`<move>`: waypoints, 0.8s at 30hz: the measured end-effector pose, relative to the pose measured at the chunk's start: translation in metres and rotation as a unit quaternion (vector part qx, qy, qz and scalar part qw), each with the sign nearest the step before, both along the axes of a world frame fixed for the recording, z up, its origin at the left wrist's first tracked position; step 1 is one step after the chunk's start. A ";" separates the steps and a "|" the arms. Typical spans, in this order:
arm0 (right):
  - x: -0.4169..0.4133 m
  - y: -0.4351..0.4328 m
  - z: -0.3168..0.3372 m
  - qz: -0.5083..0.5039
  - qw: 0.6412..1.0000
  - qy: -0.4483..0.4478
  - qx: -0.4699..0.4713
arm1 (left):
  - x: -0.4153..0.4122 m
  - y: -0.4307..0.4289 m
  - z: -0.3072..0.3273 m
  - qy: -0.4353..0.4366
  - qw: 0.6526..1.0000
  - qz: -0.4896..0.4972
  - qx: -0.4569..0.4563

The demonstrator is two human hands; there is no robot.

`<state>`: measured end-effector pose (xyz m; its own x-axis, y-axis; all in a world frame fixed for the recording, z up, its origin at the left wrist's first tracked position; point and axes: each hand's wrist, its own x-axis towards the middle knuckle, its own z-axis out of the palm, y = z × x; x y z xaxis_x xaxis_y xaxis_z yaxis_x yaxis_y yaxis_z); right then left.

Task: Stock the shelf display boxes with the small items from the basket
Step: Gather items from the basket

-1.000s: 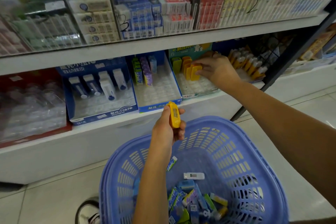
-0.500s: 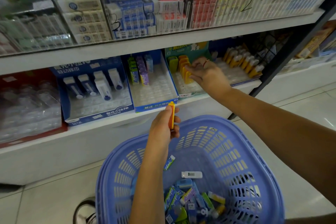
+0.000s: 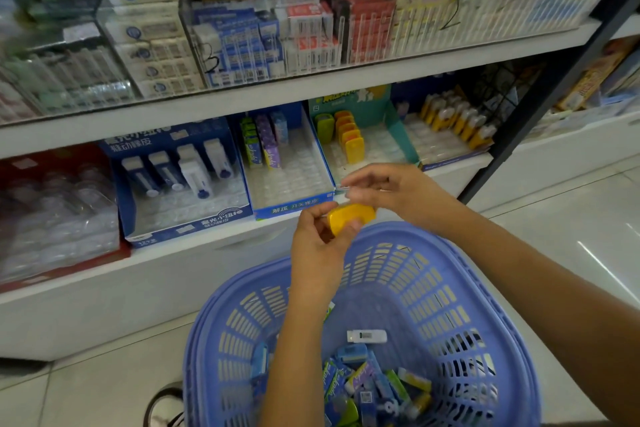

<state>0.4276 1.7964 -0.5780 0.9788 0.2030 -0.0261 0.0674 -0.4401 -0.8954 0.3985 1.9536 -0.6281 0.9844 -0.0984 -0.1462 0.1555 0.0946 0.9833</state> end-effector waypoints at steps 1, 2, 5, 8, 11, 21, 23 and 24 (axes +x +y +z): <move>-0.004 0.001 0.003 0.026 0.999 -0.008 -0.023 | -0.001 -0.001 0.001 -0.002 1.000 0.010 -0.007; -0.007 0.001 0.006 0.045 0.997 -0.019 -0.056 | -0.002 -0.002 0.001 -0.008 1.000 0.015 -0.003; -0.009 -0.003 0.013 0.078 0.980 -0.038 -0.177 | -0.003 -0.003 0.005 -0.036 0.999 0.009 0.032; -0.003 -0.013 0.019 0.073 0.974 -0.032 -0.214 | 0.005 -0.008 0.014 -0.080 0.994 -0.007 0.076; 0.014 -0.029 0.022 -0.008 0.971 -0.083 -0.225 | 0.020 -0.017 0.024 -0.150 0.972 -0.043 0.173; 0.063 -0.039 -0.002 -0.020 0.939 -0.171 -0.299 | 0.037 -0.038 0.002 -0.193 0.837 -0.190 0.476; 0.065 -0.038 -0.008 -0.020 0.947 -0.150 -0.283 | 0.038 -0.037 0.001 -0.197 0.841 -0.187 0.468; 0.065 -0.039 -0.010 -0.025 0.953 -0.141 -0.268 | 0.039 -0.036 0.001 -0.198 0.842 -0.188 0.466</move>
<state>0.4930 1.7574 -0.5876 0.9702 0.1883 0.1528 0.2398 -0.8380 -0.4901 0.4374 1.9173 -0.6270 0.8991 -0.4377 0.0006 -0.3554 -0.7293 0.5847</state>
